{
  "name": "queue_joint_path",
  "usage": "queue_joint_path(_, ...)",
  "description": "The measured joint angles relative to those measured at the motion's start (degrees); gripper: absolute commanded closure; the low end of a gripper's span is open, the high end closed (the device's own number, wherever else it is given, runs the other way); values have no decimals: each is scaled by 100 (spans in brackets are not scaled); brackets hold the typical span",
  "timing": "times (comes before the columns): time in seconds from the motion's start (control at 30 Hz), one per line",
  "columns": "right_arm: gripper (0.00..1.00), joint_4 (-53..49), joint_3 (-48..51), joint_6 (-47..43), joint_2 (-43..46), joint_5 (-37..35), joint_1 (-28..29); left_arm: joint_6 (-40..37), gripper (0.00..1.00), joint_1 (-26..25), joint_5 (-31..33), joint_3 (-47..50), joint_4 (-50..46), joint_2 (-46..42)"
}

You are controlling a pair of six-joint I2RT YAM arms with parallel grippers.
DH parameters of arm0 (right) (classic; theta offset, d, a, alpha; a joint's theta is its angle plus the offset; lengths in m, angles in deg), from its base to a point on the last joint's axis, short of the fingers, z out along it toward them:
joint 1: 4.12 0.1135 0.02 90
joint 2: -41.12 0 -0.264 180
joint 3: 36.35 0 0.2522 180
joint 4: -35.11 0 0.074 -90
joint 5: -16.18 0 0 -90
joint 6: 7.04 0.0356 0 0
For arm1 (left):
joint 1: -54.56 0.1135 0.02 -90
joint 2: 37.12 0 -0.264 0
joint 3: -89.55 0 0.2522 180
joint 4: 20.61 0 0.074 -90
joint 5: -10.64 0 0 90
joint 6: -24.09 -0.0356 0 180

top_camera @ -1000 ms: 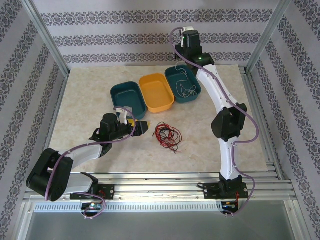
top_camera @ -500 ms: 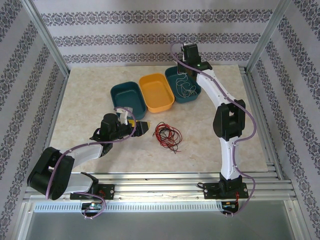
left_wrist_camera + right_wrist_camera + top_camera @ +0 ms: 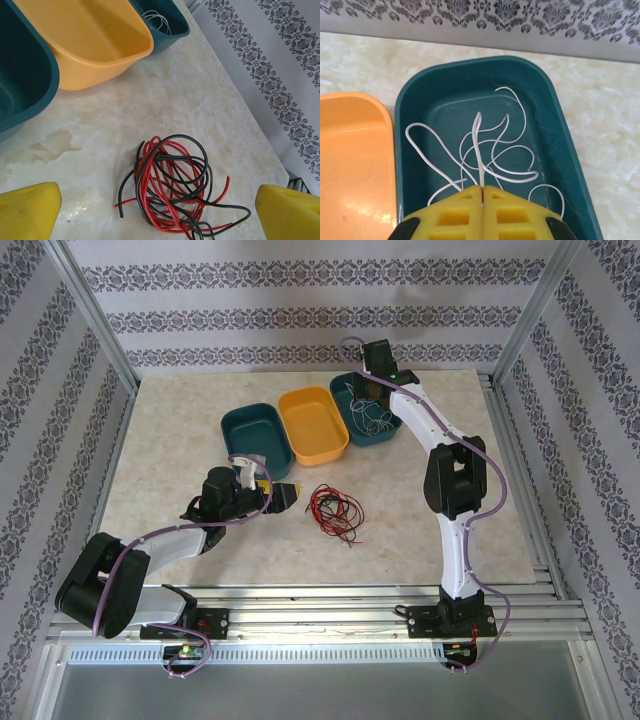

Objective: Untangle the cables

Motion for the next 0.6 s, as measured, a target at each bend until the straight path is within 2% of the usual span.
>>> queue_joint_path(0.17, 98, -236, -160, 85, -323, -20, 0, 0, 1, 0, 0, 17, 0, -9)
queue_joint_path(0.3, 90, -468, -385, 197, -584, -105, -11, 0, 1, 0, 2, 57, 0, -57)
queue_joint_path(0.43, 70, -723, -549, 334, -708, -168, -46, 0, 1, 0, 2, 76, 0, -109)
queue_joint_path(0.6, 57, -870, -688, 352, -708, -225, -74, 0, 1, 0, 2, 81, 0, -120)
